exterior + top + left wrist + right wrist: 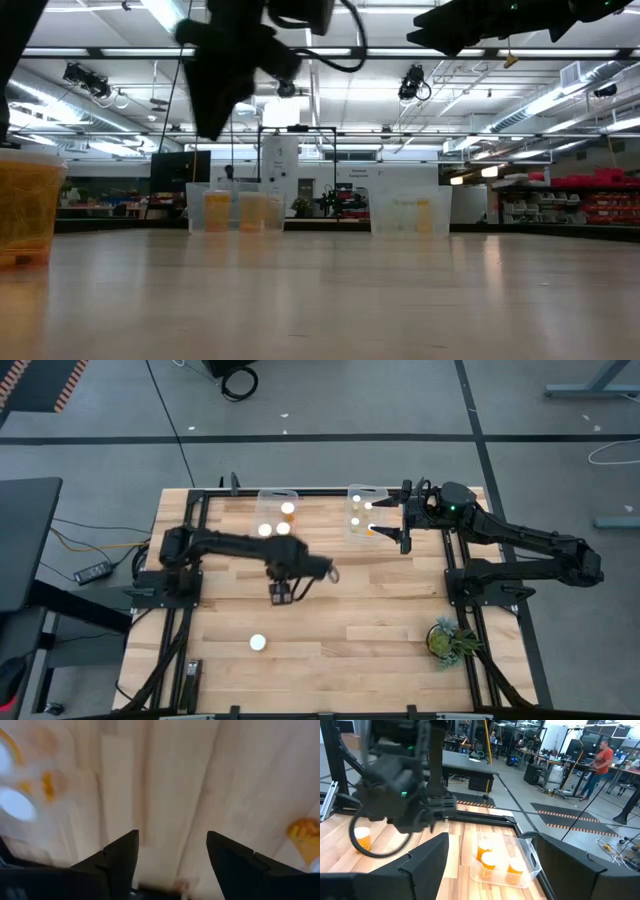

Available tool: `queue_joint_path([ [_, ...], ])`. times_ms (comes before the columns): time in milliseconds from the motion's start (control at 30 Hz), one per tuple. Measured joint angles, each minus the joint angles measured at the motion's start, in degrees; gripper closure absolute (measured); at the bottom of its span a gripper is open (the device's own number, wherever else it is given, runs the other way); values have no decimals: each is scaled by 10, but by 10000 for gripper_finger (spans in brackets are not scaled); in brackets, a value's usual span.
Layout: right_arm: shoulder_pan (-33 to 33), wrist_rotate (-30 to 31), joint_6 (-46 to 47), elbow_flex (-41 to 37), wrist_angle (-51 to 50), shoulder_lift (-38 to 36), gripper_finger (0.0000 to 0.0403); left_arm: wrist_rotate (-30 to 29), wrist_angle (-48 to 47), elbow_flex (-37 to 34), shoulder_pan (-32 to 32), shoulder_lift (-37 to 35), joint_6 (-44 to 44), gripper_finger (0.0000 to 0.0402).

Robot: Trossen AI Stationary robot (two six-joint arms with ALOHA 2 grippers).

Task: Pick and place medicine bottles into bin by pill shape (circle, oval)
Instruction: Put the big orange pill bottle into the left transparent bin

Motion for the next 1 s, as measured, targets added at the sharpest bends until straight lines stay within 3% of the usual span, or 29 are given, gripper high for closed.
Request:
queue_joint_path([
  [167, 0, 0, 0, 0, 0, 0, 98, 3, 26, -124, -62, -58, -87, 184],
  [267, 0, 0, 1, 0, 1, 0, 98, 35, 24, -181, -101, -91, -163, 198],
  [500, 0, 0, 8, 0, 4, 0, 98, 98, 29, -249, -213, -116, -325, 210],
  [833, 0, 0, 10, 0, 5, 0, 98, 97, 186, -261, -300, -115, -423, 145],
  [1000, 0, 0, 10, 0, 5, 0, 98, 97, 196, -261, -313, -107, -430, 112],
])
